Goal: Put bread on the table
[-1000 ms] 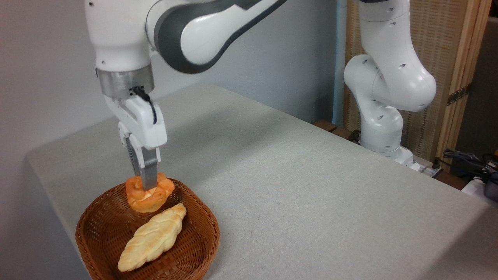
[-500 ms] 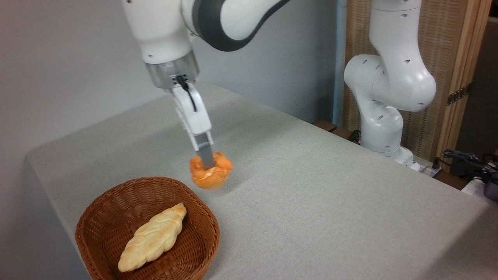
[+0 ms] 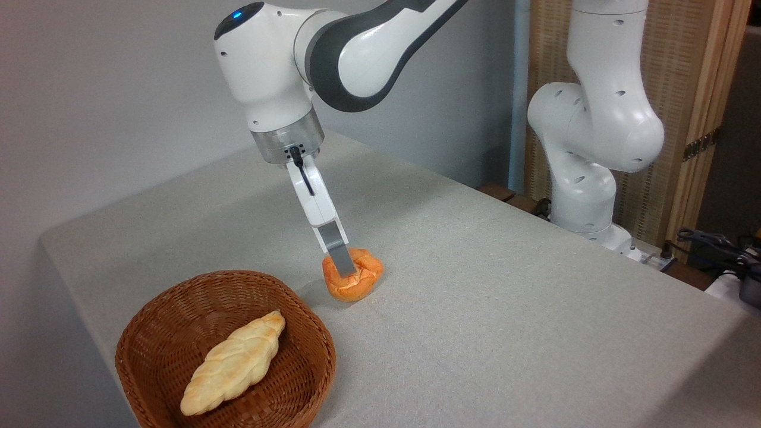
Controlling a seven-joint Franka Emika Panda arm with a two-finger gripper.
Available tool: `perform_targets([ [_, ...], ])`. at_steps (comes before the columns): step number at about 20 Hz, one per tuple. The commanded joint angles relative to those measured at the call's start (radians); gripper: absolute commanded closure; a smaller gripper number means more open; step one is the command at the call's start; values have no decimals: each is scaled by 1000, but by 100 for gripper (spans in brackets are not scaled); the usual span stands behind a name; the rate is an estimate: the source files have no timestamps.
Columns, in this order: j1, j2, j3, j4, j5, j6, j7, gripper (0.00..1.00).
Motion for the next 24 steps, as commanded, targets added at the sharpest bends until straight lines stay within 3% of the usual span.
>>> perform_targets([
  [1,-5,-10,-3,28,10,-11,-37,0],
  [4,2,-1,-12,163,-1,-50,-201,0],
  [7,12,10,-12,263,-23,-80,-288,0],
  [11,119,74,-14,430,-50,-153,-296,0],
  [14,155,76,-12,481,-50,-211,-286,0],
  [24,161,85,-6,513,-40,-265,-276,0],
])
